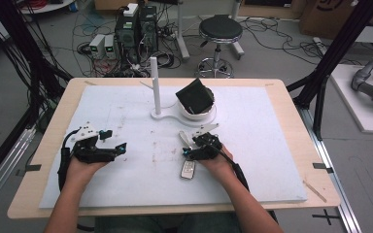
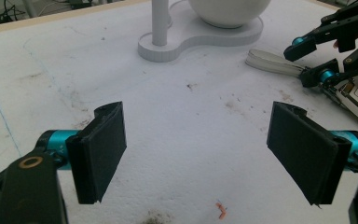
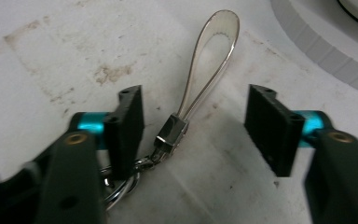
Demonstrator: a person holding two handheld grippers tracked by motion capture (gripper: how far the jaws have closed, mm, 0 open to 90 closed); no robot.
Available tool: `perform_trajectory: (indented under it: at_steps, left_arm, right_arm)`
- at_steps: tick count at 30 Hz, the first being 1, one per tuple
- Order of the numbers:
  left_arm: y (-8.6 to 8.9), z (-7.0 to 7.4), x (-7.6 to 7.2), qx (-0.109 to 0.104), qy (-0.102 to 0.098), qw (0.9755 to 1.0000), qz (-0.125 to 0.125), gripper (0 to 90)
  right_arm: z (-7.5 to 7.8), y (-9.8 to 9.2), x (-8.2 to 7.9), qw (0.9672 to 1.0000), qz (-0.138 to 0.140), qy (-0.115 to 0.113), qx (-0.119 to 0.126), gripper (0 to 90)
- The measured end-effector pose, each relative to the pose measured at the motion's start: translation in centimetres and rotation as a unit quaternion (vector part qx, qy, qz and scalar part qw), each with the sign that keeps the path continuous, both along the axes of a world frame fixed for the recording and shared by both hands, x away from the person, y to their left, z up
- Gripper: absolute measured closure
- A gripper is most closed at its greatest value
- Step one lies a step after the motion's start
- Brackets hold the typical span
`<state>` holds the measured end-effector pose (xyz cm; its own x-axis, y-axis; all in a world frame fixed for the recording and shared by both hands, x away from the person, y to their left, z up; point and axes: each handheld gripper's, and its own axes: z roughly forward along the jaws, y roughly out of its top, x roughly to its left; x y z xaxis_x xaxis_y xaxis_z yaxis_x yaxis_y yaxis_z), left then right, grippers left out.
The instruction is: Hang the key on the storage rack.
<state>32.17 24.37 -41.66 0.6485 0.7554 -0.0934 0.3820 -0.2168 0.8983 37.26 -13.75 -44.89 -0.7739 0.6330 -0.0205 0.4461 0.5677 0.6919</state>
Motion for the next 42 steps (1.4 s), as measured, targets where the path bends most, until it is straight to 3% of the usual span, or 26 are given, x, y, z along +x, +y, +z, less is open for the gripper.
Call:
perform_trajectory:
  at_steps: [7, 15, 21, 28, 37, 42]
  left_arm:
    - [0.1, 0.1, -0.1, -0.002, -0.001, 1.0, 0.001, 19.8]
    - [0.3, 0.2, -0.2, -0.008, -0.003, 1.0, 0.003, 19.8]
    - [0.7, 0.2, -0.2, -0.013, -0.003, 0.9999, 0.005, 19.8]
    - [1.1, 0.3, -0.3, -0.021, -0.004, 0.9997, 0.009, 19.8]
    - [1.5, 0.3, -0.3, -0.026, -0.003, 0.9996, 0.013, 19.7]
    - [1.4, 0.2, -0.2, -0.027, -0.003, 0.9996, 0.011, 19.8]
  right_arm:
    - [0.4, 0.5, -0.8, 0.9993, 0.033, -0.006, -0.017, 81.7]
    - [0.7, 0.2, -0.9, 0.9994, 0.027, -0.008, -0.018, 82.8]
    - [2.1, -0.7, -1.0, 0.9991, 0.014, -0.024, 0.032, 82.8]
    - [4.5, -0.9, -0.9, 0.9971, 0.013, -0.048, 0.058, 82.8]
    - [7.7, -0.1, 0.6, 0.9913, 0.001, -0.084, 0.101, 82.8]
    - [9.7, 0.7, 1.7, 0.9896, -0.001, -0.102, 0.101, 82.8]
